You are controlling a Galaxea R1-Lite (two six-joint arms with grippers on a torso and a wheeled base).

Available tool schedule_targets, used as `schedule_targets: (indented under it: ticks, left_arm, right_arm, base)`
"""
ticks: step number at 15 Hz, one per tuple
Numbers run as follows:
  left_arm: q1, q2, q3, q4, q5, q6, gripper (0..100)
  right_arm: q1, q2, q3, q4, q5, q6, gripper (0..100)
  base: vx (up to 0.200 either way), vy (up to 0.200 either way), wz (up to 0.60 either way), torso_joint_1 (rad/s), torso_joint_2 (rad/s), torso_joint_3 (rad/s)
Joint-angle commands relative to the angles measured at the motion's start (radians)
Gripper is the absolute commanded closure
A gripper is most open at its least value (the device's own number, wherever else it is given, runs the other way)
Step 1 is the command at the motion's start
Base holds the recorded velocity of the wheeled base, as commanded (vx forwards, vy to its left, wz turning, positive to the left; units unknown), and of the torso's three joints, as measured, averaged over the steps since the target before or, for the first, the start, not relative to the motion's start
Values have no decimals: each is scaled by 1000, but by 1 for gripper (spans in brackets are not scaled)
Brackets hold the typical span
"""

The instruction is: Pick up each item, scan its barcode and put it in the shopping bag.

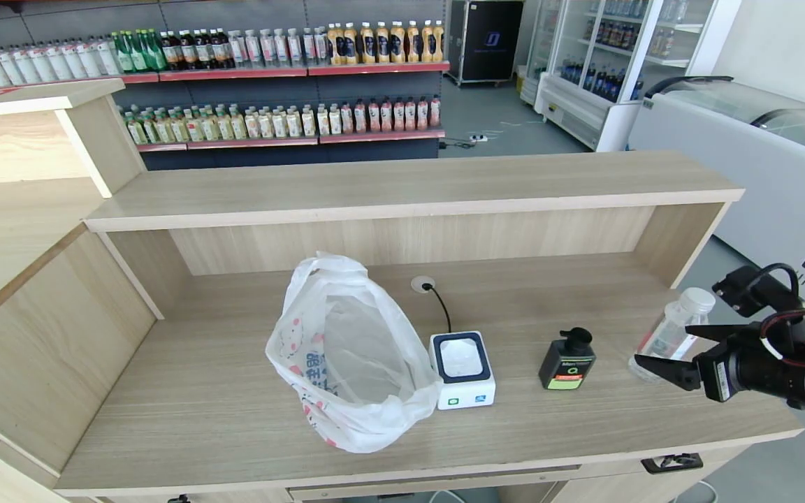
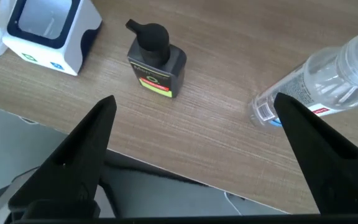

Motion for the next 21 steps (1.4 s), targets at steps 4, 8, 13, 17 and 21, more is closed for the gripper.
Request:
schedule_targets:
  ticks: [4, 8, 13, 17, 21]
  left_arm:
    - [0, 0, 0, 0, 0, 0, 0]
    - [0, 0, 0, 0, 0, 0, 0]
    - [0, 0, 0, 0, 0, 0, 0]
    - [0, 0, 0, 0, 0, 0, 0]
    - [0, 0, 0, 0, 0, 0, 0]
  right_arm:
    - [-29, 162, -44, -2, 59, -115, 0]
    - [-26, 255, -53, -85, 131, -143, 0]
    - [-14, 404, -62, -243, 210, -144, 0]
    - [8, 479, -78, -298, 239, -144, 0]
    - [40, 542, -127, -301, 254, -143, 0]
  base:
    - [0, 0, 0, 0, 0, 0]
    - [0, 0, 0, 0, 0, 0]
    - [0, 0, 0, 0, 0, 0]
    - [0, 0, 0, 0, 0, 0]
    - [0, 0, 0, 0, 0, 0]
